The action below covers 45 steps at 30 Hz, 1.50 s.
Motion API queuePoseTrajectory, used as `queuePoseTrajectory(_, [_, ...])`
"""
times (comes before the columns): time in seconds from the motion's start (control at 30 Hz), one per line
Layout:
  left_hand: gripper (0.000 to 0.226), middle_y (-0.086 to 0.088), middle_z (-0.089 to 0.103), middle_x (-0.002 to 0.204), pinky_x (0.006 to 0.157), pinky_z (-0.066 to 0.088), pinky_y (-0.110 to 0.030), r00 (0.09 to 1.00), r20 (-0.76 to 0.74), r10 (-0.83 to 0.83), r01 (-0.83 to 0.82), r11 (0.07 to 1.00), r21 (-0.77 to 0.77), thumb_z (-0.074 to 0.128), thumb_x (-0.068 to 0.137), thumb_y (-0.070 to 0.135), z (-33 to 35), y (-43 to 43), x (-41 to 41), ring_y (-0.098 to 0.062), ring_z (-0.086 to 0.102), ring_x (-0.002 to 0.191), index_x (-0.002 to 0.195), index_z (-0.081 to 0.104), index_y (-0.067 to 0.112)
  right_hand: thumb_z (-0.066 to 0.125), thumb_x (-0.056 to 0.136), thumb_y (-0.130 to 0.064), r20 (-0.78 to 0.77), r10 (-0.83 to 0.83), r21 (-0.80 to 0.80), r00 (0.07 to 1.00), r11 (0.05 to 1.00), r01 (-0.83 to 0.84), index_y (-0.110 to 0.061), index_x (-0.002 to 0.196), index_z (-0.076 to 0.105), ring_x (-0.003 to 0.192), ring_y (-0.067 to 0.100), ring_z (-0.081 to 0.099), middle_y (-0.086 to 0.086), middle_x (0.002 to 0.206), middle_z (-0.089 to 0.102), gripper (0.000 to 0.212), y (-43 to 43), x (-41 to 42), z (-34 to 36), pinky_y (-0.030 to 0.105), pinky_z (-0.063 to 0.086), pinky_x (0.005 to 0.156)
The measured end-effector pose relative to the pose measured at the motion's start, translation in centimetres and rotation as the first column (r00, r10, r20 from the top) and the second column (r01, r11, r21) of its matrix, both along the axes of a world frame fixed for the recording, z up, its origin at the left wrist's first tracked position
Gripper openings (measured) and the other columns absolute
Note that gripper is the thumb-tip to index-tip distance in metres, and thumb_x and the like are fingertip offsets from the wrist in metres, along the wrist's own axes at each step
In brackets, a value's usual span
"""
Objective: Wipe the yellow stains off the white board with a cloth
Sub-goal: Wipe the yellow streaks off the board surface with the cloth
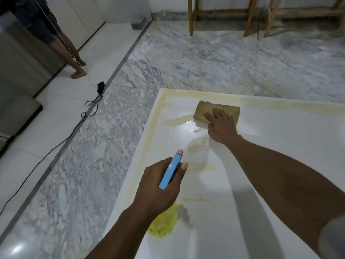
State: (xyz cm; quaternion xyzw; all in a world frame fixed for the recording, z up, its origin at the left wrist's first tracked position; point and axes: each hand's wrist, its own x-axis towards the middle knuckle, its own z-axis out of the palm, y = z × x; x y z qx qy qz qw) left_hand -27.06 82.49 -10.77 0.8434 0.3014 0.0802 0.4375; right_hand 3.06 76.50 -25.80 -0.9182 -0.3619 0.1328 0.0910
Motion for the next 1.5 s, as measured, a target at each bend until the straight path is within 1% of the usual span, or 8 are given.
queuePoseTrajectory(0.4, [0.045,0.013,0.058,0.097,0.07,0.061,-0.058,0.993,0.036,-0.111,0.111,0.994,0.007,0.059,0.098,0.059,3.1,-1.7,-9.0,-0.039,0.07,0.065,0.081,0.062,0.017,0.004,0.079,-0.044,-0.07,-0.035,0.033,0.997,0.999,0.037,-0.037,0.155,0.025,0.155,0.023,0.004,-0.003,0.167,0.011,0.079,-10.7,-22.7,0.7,0.049,0.003,0.122])
queuePoseTrajectory(0.67, [0.021,-0.011,0.079,0.102,0.073,0.065,-0.053,0.979,0.052,-0.199,0.2,0.979,-0.023,0.064,0.104,0.047,5.1,-4.0,-22.9,-0.025,0.077,0.061,0.087,0.067,0.034,0.023,0.093,-0.029,-0.13,-0.104,0.051,0.986,0.993,0.111,-0.037,0.151,0.035,0.154,0.018,0.007,-0.013,0.162,0.014,0.06,-18.7,-42.2,1.0,0.048,0.011,0.121])
queuePoseTrajectory(0.77, [0.023,-0.012,0.075,0.093,0.07,0.066,-0.05,0.979,0.061,-0.196,0.199,0.979,-0.052,0.064,0.103,0.047,6.4,-3.7,-25.9,-0.027,0.077,0.061,0.092,0.07,0.028,0.045,0.088,-0.011,-0.256,-0.101,0.217,0.961,0.963,0.159,-0.033,0.13,0.061,0.138,0.024,0.047,-0.006,0.143,0.054,0.05,-19.2,-43.6,2.5,0.033,0.03,0.116])
queuePoseTrajectory(0.9, [0.044,-0.018,0.066,0.072,0.073,0.063,-0.055,0.978,0.093,-0.187,0.19,0.981,-0.023,0.064,0.103,0.048,7.7,-2.4,-26.9,-0.031,0.075,0.061,0.104,0.071,0.004,0.052,0.097,-0.02,-0.673,-0.295,0.159,0.679,0.839,0.521,-0.018,0.103,0.072,0.096,0.022,0.068,0.006,0.105,0.073,0.02,-18.3,-42.0,9.8,0.033,0.053,0.084])
queuePoseTrajectory(1.07, [0.048,-0.019,0.067,0.077,0.073,0.061,-0.059,0.965,0.121,-0.232,0.232,0.973,0.017,0.061,0.103,0.053,7.6,-0.5,-24.2,-0.041,0.07,0.067,0.098,0.07,0.006,0.059,0.092,-0.018,-0.97,-0.194,-0.05,0.148,0.753,0.656,0.0,0.115,0.066,0.106,0.036,0.07,0.018,0.112,0.074,0.03,-17.5,-36.3,14.0,0.049,0.057,0.086])
queuePoseTrajectory(1.23, [0.05,-0.016,0.062,0.073,0.073,0.061,-0.058,0.964,0.107,-0.242,0.242,0.97,0.022,0.06,0.102,0.054,6.6,2.6,-18.9,-0.043,0.069,0.068,0.103,0.069,0.005,0.069,0.078,-0.013,-0.931,-0.231,-0.059,0.283,0.859,0.509,0.003,0.12,0.062,0.109,0.039,0.066,0.022,0.118,0.07,0.046,-11.2,-26.3,15.2,0.054,0.052,0.097])
queuePoseTrajectory(1.4, [0.053,-0.019,0.075,0.098,0.07,0.062,-0.058,0.972,0.106,-0.208,0.21,0.978,0.0,0.058,0.097,0.064,4.7,7.5,-11.6,-0.04,0.067,0.068,0.085,0.065,0.013,0.053,0.091,-0.006,-0.566,-0.268,0.049,0.78,0.933,0.356,-0.001,0.113,0.065,0.098,0.031,0.063,0.019,0.115,0.065,0.026,-0.7,-13.4,17.5,0.034,0.046,0.079])
queuePoseTrajectory(1.5, [0.052,-0.013,0.065,0.074,0.067,0.061,-0.058,0.977,0.13,-0.171,0.17,0.985,0.015,0.057,0.096,0.062,4.2,9.1,-9.8,-0.04,0.065,0.065,0.085,0.064,0.012,0.046,0.091,-0.008,-0.212,-0.196,0.129,0.957,0.966,0.226,-0.017,0.105,0.063,0.101,0.032,0.059,0.015,0.12,0.066,0.024,3.8,-8.6,17.6,0.031,0.039,0.077])
